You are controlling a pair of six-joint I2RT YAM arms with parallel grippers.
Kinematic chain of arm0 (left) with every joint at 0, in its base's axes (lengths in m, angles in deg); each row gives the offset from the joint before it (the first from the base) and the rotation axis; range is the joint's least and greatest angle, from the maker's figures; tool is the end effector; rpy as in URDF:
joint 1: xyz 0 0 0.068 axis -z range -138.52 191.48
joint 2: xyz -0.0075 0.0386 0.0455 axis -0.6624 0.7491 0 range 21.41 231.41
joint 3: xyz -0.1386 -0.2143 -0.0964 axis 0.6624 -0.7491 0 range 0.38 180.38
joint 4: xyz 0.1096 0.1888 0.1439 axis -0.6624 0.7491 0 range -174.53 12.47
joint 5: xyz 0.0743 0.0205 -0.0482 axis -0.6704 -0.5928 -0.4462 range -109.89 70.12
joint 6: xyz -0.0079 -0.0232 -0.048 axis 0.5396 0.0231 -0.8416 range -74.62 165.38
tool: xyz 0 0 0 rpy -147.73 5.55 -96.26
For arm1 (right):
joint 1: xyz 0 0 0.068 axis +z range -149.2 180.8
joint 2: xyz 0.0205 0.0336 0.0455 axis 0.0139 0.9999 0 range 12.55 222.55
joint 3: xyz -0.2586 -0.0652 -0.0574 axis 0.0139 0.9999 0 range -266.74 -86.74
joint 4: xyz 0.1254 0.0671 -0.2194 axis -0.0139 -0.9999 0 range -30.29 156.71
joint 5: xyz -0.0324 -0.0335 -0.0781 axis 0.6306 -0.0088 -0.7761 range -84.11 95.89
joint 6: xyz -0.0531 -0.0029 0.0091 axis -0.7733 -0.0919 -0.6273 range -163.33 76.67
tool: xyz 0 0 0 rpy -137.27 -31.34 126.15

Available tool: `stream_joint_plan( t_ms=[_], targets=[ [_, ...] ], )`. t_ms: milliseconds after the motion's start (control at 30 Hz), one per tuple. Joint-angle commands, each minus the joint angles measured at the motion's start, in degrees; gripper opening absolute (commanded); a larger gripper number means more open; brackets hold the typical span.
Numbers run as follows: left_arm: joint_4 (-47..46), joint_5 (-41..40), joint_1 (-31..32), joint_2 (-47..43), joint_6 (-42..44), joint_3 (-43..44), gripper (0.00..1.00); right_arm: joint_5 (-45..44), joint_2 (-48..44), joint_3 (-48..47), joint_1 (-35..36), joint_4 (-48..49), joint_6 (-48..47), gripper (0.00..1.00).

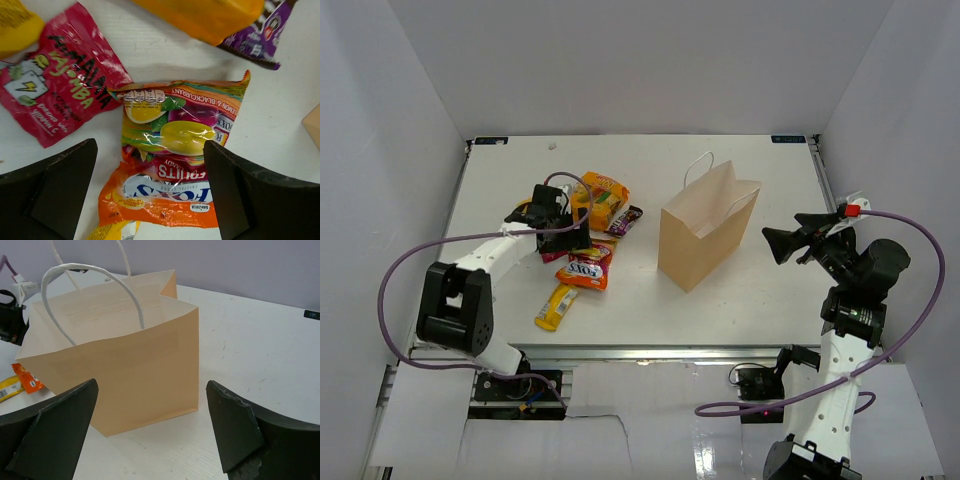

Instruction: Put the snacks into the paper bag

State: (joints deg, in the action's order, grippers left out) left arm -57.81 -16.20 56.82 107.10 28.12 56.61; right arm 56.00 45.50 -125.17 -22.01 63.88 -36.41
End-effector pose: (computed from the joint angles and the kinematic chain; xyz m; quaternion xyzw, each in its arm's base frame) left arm 0.2925 -0.0825 0.2175 -0.0067 0.9563 -0.1111 0.2704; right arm 0.1336 -0.0265 0.3446 -0.1356 0.6832 0.1992 0.6893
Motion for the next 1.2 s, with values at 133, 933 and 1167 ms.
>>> stream_joint_plan(
  t_ms=[133,933,1167],
  targets=[
    [-2.1,14.0,-0.4,6.2,2.0,0.1,0.91,1.3,-0.7,0.2,0.0,2.1,-0.2,0.95],
    [-11.2,26.5,-1.8,-21.5,-8.5,6.9,0.02,1.2,-0.9,0.4,0.0,2.1,-0.2,0.94],
    [-18.7,26.0,9.0,-20.7,-13.5,16.4,0.0,1.0,-0.7,0.5,0.0,2.1,-0.2,0.94]
  ],
)
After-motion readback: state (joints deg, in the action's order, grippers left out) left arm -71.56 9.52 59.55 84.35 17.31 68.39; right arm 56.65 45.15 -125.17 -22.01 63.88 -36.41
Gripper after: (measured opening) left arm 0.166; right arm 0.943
